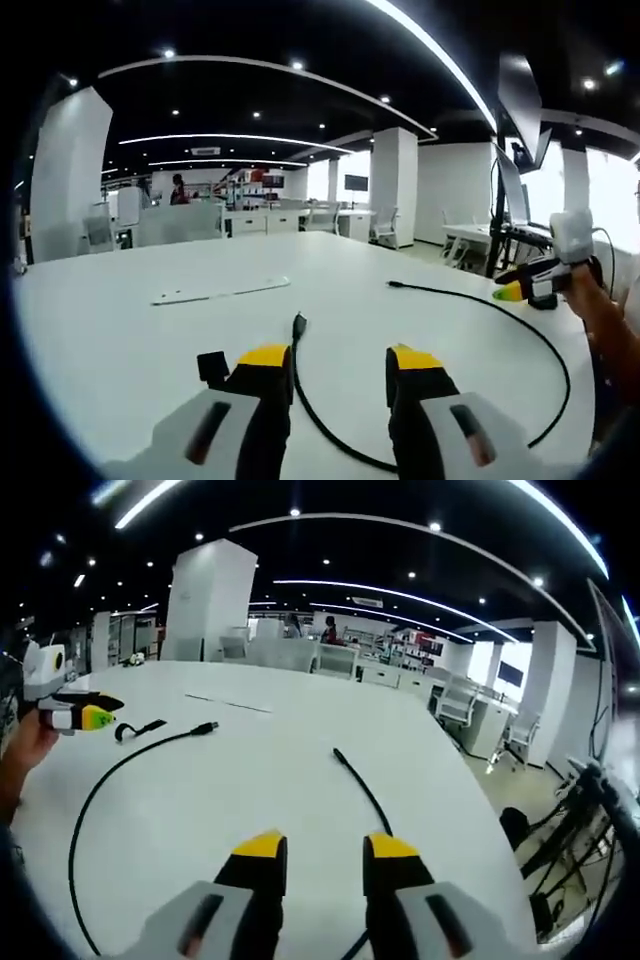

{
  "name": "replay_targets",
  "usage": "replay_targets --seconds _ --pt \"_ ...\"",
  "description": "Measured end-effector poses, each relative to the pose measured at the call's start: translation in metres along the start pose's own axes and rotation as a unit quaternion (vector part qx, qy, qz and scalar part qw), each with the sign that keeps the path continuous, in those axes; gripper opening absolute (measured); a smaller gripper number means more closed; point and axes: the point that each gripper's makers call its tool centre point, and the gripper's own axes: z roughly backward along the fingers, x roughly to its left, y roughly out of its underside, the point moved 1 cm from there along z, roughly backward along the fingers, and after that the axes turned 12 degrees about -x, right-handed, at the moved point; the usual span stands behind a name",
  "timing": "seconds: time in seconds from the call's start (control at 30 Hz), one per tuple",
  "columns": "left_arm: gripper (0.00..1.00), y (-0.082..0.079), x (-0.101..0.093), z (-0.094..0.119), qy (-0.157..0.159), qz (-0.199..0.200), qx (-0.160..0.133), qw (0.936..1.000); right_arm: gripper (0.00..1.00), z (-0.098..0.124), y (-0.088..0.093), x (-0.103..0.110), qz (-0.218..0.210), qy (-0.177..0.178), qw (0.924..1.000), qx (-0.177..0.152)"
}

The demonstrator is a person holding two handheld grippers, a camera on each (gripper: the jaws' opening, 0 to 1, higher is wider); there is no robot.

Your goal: Find the charging cable on the desk, coil it up and secure with Velcro.

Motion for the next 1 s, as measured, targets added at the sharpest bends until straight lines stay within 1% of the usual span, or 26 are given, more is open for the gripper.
replay_targets --seconds 0.17,0.23,0.33,0.43,0.63,0.87,1.0 --pt "0.37 0.007 0.003 -0.006 -0.006 0.003 0.007 1.0000 0.30 -0.011 0.002 -0.012 0.004 0.008 0.9999 0.008" --pt "0.37 0.013 0.006 -0.010 -0.012 -0.001 0.015 0.9998 0.29 -0.015 0.004 -0.017 -0.002 0.008 0.9999 0.011" --pt "0.36 0.022 0.006 -0.012 -0.012 0.017 0.028 0.9994 0.29 -0.020 0.006 -0.023 -0.009 0.010 0.9998 0.013" --pt "0.36 0.032 0.007 -0.015 -0.018 0.016 0.039 0.9989 0.28 -0.026 0.010 -0.031 -0.022 0.012 0.9995 0.019" --pt "0.36 0.043 0.008 -0.019 -0.024 0.019 0.054 0.9980 0.28 -0.037 0.018 -0.041 -0.031 0.020 0.9989 0.029" --pt "0.34 0.054 0.010 -0.018 -0.032 0.025 0.075 0.9963 0.27 -0.044 0.027 -0.045 -0.030 0.027 0.9984 0.040" --pt "0.34 0.057 0.010 -0.019 -0.034 0.021 0.082 0.9959 0.26 -0.043 0.027 -0.042 -0.036 0.027 0.9983 0.038"
